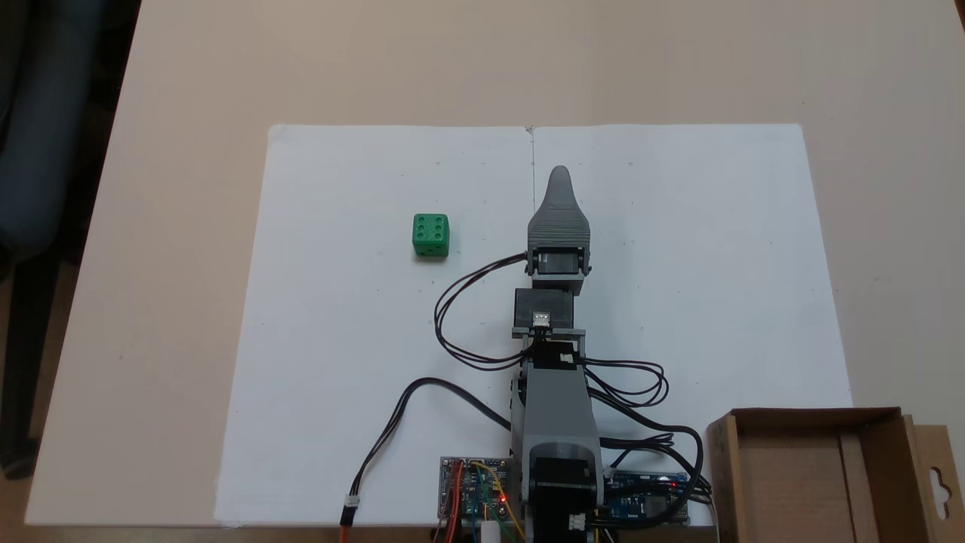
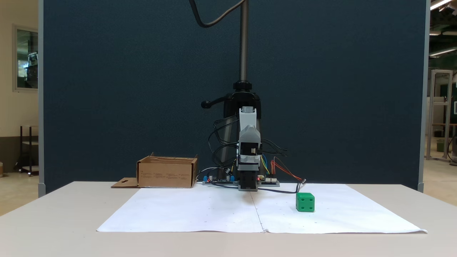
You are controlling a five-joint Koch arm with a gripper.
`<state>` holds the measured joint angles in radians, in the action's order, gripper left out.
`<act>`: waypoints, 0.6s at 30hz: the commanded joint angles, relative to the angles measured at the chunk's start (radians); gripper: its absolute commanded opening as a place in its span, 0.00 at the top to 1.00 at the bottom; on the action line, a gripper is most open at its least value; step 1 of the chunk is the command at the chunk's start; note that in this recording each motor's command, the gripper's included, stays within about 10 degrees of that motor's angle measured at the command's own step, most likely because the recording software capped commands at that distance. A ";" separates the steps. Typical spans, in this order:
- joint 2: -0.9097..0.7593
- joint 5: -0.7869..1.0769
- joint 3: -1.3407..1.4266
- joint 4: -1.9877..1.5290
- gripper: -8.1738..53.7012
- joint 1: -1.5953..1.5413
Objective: Grasp a green dice and put it in the bin.
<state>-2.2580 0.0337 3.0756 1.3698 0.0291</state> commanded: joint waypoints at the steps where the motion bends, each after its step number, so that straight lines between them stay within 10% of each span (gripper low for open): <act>1: -0.109 -0.020 0.055 0.078 0.17 0.020; 18: -0.106 -0.012 0.029 0.034 0.18 0.020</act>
<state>-2.2580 0.0337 3.0710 1.3714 0.0291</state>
